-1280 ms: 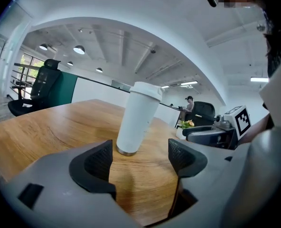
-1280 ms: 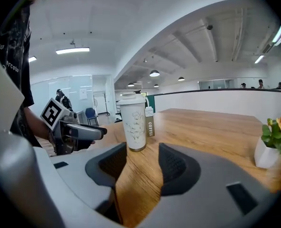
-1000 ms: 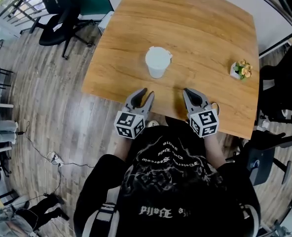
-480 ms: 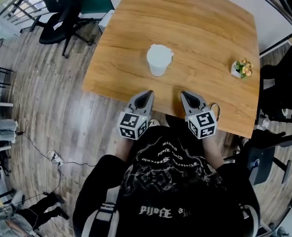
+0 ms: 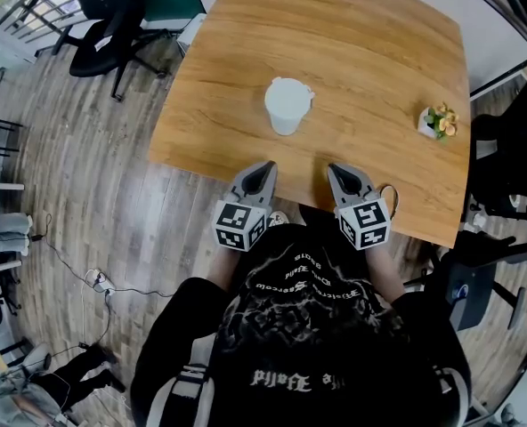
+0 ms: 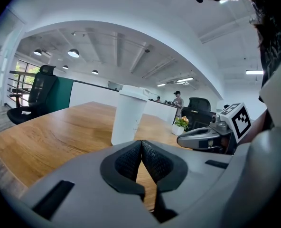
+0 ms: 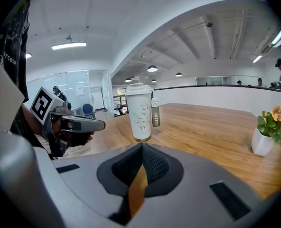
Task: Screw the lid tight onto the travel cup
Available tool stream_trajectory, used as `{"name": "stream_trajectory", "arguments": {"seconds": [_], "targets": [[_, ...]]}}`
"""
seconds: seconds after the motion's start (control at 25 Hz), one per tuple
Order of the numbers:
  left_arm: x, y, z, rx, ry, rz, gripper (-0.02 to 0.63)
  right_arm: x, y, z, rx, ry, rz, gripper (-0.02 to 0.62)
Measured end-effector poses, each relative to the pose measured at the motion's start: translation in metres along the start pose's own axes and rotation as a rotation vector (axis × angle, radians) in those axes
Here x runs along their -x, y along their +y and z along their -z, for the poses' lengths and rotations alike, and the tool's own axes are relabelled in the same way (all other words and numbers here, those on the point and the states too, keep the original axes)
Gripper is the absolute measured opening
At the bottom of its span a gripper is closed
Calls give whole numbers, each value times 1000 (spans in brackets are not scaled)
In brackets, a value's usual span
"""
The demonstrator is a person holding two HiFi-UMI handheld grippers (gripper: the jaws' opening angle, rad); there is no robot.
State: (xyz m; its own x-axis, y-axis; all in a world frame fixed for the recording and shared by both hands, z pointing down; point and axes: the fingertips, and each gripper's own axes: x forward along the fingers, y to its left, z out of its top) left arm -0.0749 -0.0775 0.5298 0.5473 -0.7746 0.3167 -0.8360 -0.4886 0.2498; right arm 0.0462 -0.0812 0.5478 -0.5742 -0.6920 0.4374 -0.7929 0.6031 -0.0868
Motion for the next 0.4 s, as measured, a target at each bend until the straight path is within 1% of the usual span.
{"name": "stream_trajectory", "arguments": {"seconds": [0.2, 0.4], "targets": [[-3, -6, 10, 9, 34, 21, 21, 1, -3, 1, -1, 8, 0, 5], [-7, -4, 10, 24, 28, 6, 21, -1, -4, 6, -10, 24, -2, 5]]}}
